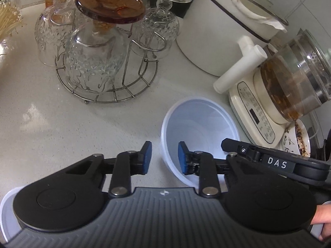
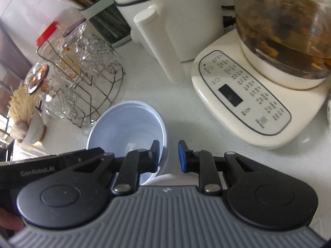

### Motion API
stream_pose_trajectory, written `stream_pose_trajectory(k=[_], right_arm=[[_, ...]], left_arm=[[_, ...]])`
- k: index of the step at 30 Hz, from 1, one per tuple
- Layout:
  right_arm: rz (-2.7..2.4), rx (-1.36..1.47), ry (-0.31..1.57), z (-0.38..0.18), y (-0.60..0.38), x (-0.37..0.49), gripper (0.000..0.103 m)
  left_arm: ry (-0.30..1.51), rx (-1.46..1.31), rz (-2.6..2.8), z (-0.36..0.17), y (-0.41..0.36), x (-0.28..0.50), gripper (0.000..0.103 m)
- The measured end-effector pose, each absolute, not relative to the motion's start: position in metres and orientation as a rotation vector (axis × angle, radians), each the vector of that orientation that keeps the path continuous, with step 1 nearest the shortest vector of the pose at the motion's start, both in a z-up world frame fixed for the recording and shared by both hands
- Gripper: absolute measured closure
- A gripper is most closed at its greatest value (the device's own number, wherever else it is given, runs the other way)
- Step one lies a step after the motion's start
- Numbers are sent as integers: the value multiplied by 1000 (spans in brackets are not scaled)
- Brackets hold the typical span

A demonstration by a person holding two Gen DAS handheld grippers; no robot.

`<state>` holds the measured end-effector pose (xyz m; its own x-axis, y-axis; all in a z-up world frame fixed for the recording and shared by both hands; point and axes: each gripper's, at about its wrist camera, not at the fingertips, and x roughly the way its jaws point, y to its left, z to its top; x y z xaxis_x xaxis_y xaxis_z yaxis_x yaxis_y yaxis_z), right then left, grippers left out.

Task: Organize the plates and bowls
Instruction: 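Close both grippers on the rim of the second blue plastic bowl, then lift the second blue bowl with both grippers and carry it to the first bowl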

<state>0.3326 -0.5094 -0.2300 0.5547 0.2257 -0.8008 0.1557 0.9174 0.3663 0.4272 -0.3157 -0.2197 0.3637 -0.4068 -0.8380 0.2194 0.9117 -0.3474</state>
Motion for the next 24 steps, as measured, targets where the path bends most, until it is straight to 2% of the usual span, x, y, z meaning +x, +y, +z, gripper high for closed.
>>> stream_pose_trajectory(k=[5,7,11,24], right_arm=[[78,422,987,-234,-507,338,84],[81,424,996,-235,-506,340,89],[98,408,990,-235,-505,341,89],[123,410,929,-208,-504,337,90]], left_arm=[[1125,-208,-397,-224,-316,429,84],[1125,-215,-393,-226,-316,429,86],[1117,-213,-396,-226,-317,428,92],[1041,-233,-409,-189,-311,424,92]])
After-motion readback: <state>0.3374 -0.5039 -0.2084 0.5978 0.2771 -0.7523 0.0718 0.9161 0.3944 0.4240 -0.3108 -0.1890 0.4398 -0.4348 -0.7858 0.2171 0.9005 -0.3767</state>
